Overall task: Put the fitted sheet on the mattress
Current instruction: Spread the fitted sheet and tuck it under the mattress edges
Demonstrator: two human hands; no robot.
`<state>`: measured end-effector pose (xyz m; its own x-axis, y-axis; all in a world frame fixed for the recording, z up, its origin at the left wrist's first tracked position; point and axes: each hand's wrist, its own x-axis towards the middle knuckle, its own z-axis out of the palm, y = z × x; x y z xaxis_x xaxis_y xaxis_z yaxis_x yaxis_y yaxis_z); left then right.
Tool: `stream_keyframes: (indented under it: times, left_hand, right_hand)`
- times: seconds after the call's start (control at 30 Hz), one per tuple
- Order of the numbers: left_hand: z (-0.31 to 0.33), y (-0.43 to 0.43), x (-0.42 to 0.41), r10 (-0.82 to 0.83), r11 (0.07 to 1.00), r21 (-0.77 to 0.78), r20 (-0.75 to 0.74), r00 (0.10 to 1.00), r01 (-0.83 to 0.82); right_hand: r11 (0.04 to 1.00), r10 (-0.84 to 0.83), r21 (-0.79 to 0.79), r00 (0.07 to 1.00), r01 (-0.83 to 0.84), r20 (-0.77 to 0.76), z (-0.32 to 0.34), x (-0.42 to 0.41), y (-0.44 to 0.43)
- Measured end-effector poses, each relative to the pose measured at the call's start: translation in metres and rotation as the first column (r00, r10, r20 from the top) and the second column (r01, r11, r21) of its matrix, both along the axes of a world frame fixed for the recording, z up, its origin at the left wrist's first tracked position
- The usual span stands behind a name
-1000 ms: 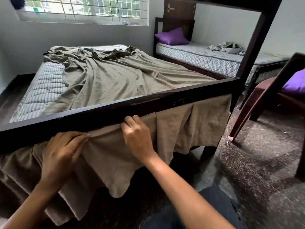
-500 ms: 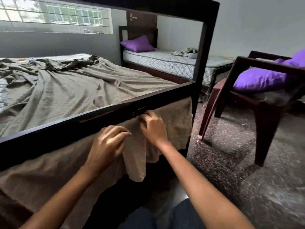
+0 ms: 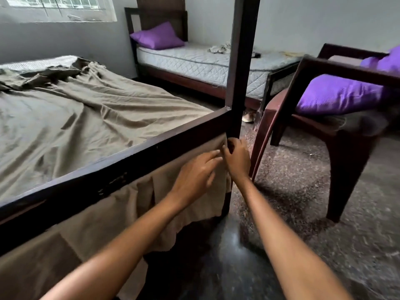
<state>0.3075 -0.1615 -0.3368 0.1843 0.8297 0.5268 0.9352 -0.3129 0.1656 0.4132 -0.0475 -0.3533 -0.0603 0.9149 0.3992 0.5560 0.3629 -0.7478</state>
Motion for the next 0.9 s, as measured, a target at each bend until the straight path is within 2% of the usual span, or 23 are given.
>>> stream_keyframes:
  times: [0.2, 0.27, 0.37, 0.5, 0.6, 0.77, 0.83, 0.9]
  left_hand:
    - [0.001, 0.051, 0.013, 0.161, 0.971, -0.174, -0.028, 0.987, -0.163]
    - [0.004, 0.059, 0.017, 0.167, 0.960, -0.226, -0.022, 0.986, -0.168]
    - [0.007, 0.066, 0.021, 0.207, 0.922, -0.336, 0.002, 0.978, -0.194]
    - [0.007, 0.082, 0.030, 0.254, 0.812, -0.564, 0.107, 0.961, -0.152]
    - [0.003, 0.096, 0.029, 0.289, 0.746, -0.655, 0.157, 0.944, -0.120]
    - [0.009, 0.095, 0.037, 0.321, 0.766, -0.634, 0.231, 0.918, -0.108]
    - [0.017, 0.093, 0.040, 0.290, 0.803, -0.588, 0.247, 0.925, -0.095]
    - [0.025, 0.094, 0.038, 0.288, 0.832, -0.548, 0.291, 0.912, -0.088]
  right_hand:
    - [0.986, -0.060, -0.166, 0.983, 0.031, -0.171, 0.002, -0.014, 0.021]
    - [0.977, -0.070, -0.207, 0.988, 0.041, -0.136, 0.007, -0.011, 0.027]
    - [0.961, -0.062, -0.271, 0.998, 0.059, 0.000, 0.007, -0.006, 0.031]
    - [0.888, -0.097, -0.453, 0.995, 0.077, -0.021, 0.003, -0.006, 0.031]
    - [0.841, -0.106, -0.536, 0.994, 0.073, -0.032, -0.002, -0.006, 0.034]
    - [0.804, -0.026, -0.591, 0.997, 0.066, 0.075, -0.007, -0.004, 0.036]
    - [0.784, 0.082, -0.621, 0.993, -0.013, 0.083, -0.005, 0.005, 0.046]
    - [0.702, 0.196, -0.699, 0.981, -0.139, 0.003, 0.003, 0.019, 0.068]
